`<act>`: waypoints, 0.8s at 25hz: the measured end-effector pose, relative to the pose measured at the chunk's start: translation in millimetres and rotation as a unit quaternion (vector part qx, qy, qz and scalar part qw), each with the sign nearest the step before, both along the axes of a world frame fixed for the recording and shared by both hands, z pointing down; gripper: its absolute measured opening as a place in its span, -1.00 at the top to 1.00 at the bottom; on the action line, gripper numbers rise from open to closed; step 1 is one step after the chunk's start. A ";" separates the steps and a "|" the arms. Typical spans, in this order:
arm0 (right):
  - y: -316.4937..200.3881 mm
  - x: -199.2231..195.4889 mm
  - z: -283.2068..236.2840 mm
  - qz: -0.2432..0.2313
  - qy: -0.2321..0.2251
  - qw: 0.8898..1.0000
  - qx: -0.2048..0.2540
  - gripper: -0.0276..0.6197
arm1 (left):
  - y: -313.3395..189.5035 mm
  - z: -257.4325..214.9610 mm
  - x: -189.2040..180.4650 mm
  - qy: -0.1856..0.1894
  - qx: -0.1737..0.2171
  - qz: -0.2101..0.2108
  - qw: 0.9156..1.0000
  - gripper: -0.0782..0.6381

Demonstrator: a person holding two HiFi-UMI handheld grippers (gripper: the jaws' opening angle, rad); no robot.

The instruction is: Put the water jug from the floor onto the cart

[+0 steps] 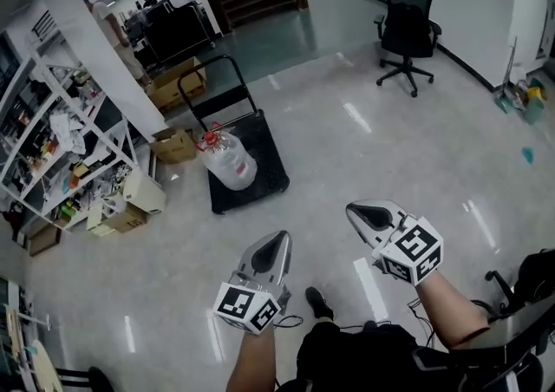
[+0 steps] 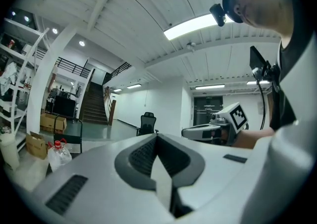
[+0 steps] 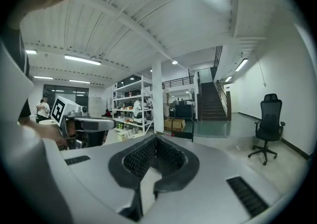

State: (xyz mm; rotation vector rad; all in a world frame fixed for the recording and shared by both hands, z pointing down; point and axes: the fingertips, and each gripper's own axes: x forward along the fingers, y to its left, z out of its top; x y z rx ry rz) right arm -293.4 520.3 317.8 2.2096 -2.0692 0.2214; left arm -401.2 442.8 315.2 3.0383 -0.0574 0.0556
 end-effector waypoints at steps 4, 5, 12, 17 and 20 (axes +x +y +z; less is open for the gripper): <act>56.0 -16.5 6.3 0.002 -0.019 1.000 0.000 0.91 | 58.0 1.7 -19.7 -0.023 -0.003 -0.007 1.000 0.78; 66.3 -19.9 4.8 0.002 -0.022 1.000 0.004 0.91 | 70.1 0.2 -23.4 -0.029 0.000 -0.003 1.000 0.78; 102.4 -47.2 -16.8 0.018 -0.020 0.999 0.028 0.91 | 108.1 -21.9 -59.0 -0.033 0.020 0.011 0.999 0.78; 122.2 -72.4 -22.6 0.042 -0.003 0.999 0.028 0.91 | 119.4 -23.0 -88.1 -0.019 0.025 0.023 0.999 0.78; 124.6 -97.4 -21.4 0.051 -0.009 0.998 0.027 0.91 | 118.8 -27.9 -115.7 -0.011 0.031 0.029 0.999 0.78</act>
